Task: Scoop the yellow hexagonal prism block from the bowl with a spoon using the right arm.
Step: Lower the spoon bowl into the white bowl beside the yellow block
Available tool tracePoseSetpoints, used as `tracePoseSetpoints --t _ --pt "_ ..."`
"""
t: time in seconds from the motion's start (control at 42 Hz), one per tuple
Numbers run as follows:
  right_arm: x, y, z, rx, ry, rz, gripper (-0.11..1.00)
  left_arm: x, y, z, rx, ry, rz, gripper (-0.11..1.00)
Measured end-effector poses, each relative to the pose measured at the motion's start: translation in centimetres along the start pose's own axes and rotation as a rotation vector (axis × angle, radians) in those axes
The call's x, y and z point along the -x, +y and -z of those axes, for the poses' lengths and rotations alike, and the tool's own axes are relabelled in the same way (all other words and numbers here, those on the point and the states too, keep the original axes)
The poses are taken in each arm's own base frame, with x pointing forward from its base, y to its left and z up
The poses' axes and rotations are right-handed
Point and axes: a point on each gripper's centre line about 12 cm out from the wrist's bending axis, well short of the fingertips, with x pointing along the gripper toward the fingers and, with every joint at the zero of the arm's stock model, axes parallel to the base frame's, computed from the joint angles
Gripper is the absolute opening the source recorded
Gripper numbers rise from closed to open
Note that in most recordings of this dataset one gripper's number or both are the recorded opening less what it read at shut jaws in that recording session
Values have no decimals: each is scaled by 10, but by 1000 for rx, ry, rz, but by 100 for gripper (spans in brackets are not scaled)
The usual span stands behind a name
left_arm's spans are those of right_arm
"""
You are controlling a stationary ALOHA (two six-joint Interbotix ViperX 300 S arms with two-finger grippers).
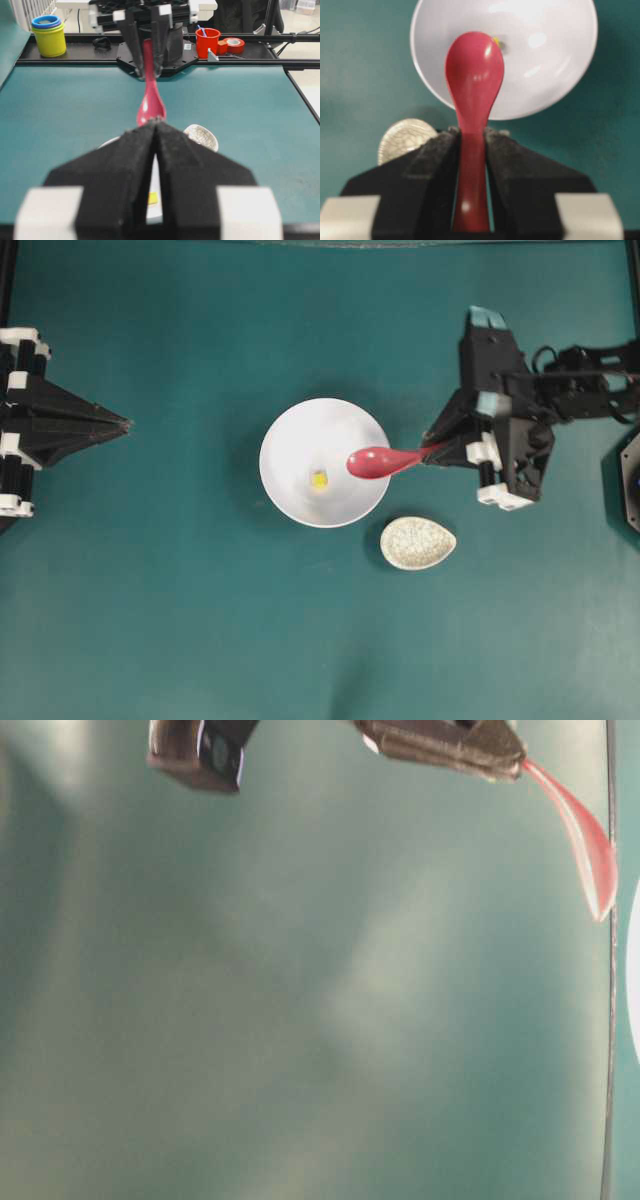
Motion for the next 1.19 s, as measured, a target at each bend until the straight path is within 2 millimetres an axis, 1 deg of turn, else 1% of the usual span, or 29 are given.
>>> tracePoseSetpoints --t 0.095,0.238,0.428,0.571,0.833,1.189 --pt "-5 -8 -5 4 33 11 23 0 0 0 0 2 0 1" --pt "-18 -15 -12 17 93 16 23 0 0 0 0 3 0 1" --pt "-33 -16 -20 30 201 -14 23 0 1 2 -3 15 -6 1" --pt "-42 -17 -24 8 303 -25 23 0 4 2 -1 16 -18 0" --pt "-47 -22 -29 -25 405 0 23 1 5 1 -1 13 -25 1" --pt "-54 -21 -35 -22 430 -6 23 0 6 2 8 16 -28 0"
